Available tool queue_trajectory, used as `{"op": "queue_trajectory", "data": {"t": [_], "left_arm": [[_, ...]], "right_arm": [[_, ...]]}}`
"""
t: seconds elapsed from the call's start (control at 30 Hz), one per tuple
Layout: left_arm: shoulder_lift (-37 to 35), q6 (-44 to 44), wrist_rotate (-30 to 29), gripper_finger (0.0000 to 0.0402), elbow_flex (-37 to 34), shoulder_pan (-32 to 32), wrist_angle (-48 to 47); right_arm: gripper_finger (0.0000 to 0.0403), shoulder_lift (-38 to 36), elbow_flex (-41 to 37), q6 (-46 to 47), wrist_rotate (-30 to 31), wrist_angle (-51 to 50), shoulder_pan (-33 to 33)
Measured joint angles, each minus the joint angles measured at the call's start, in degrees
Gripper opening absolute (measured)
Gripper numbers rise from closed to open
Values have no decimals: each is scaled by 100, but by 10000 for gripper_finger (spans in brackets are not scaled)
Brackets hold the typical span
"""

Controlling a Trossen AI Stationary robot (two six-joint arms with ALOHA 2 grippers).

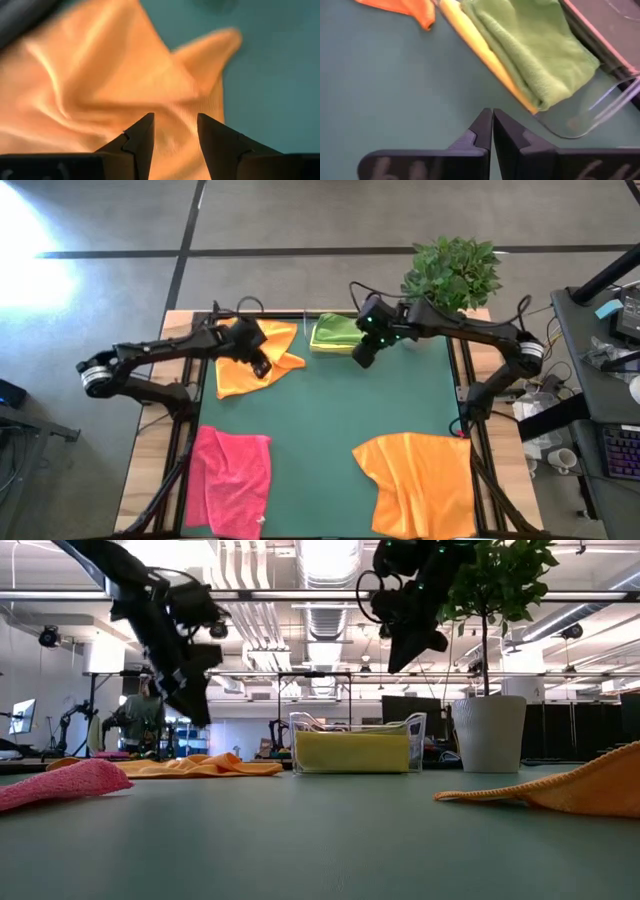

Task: Fold microfiber towels
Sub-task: Fold the orange towel

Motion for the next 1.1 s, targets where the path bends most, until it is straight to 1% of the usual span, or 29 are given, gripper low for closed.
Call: {"op": "queue_trajectory", "data": {"t": [0.2, 0.3, 0.43, 0.6, 0.63, 0.7, 0.87, 0.9, 0.93, 1.0, 1.1], "left_arm": [[454, -510, -241, 134, -264, -225, 70], [746, -740, -249, 134, -285, -253, 63], [1119, -894, -89, 134, -247, -401, 82], [1569, -890, 175, 134, -183, -791, 142], [1658, -889, 267, 134, -182, -907, 165], [1805, -894, 666, 134, -184, -1162, 180], [1933, -900, 1945, 134, -193, -1895, 307], [1932, -898, 2121, 134, -183, -2060, 362], [1932, -898, 2222, 134, -158, -2225, 402], [1936, -881, 2246, 134, -57, -2513, 392], [1939, -570, 2235, 134, 80, -2769, 274]], "right_arm": [[9, -165, -386, 174, -3, 202, 178], [9, -165, -456, 191, 1, 199, 273], [9, -165, -487, 191, 0, 213, 332], [9, -163, -489, 191, 4, 247, 325], [9, -163, -491, 190, 4, 245, 325], [9, -163, -493, 146, 3, 240, 325], [9, -161, -498, -77, 5, 242, 325], [9, -161, -505, -114, 7, 246, 325], [9, -161, -514, -138, 8, 250, 325], [9, -161, -550, -162, 8, 303, 325], [9, -158, -632, -159, 4, 386, 325]]}}
